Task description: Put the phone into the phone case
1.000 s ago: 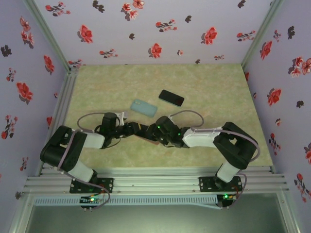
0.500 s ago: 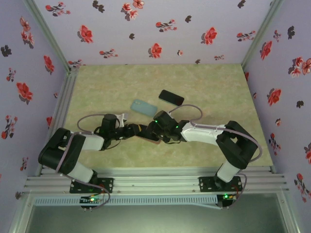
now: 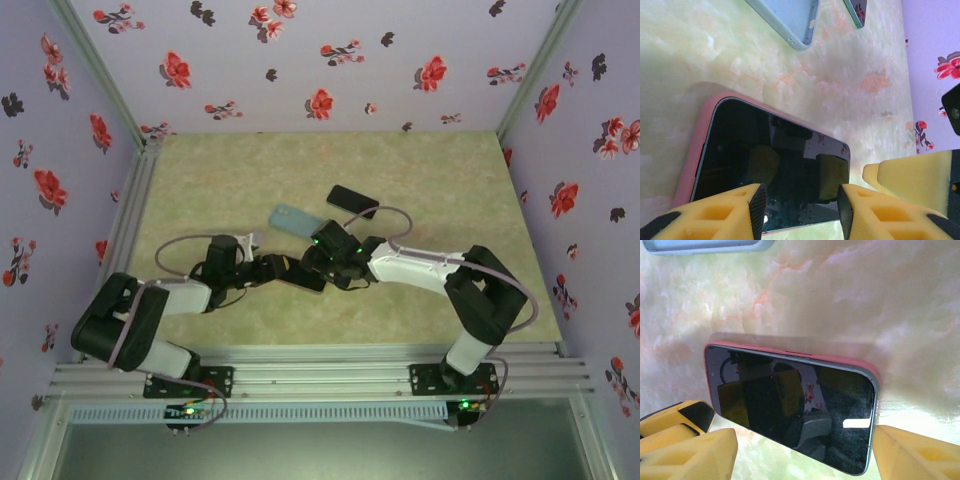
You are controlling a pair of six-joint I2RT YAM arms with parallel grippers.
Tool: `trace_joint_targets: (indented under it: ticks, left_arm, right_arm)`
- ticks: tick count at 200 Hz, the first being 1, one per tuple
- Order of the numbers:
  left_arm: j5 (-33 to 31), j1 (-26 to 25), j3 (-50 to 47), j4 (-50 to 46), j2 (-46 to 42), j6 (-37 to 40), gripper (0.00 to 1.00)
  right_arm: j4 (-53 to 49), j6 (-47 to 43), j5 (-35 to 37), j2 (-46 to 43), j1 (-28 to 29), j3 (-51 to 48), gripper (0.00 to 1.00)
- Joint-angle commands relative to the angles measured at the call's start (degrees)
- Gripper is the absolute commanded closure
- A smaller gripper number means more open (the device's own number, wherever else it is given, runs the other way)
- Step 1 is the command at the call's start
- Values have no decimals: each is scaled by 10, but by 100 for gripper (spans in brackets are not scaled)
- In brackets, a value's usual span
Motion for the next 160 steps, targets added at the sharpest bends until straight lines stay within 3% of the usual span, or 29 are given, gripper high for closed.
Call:
trace_joint_targets:
  ticks: [1, 97, 119, 160]
  left_arm:
    - [-25, -3, -1, -36, -27, 4, 54]
    - [-81, 28, 35, -150, -60, 34, 53]
    - [-82, 38, 40, -142, -45, 33, 53]
    - [-74, 43, 72, -130, 11, 44, 51]
  right_arm:
    - [-20, -9, -6, 11, -4, 15, 27]
    - [59, -25, -1, -45, -14, -56, 28]
    - [60, -40, 11, -70, -16, -81, 33]
    - [93, -55, 12, -93, -20, -117, 51]
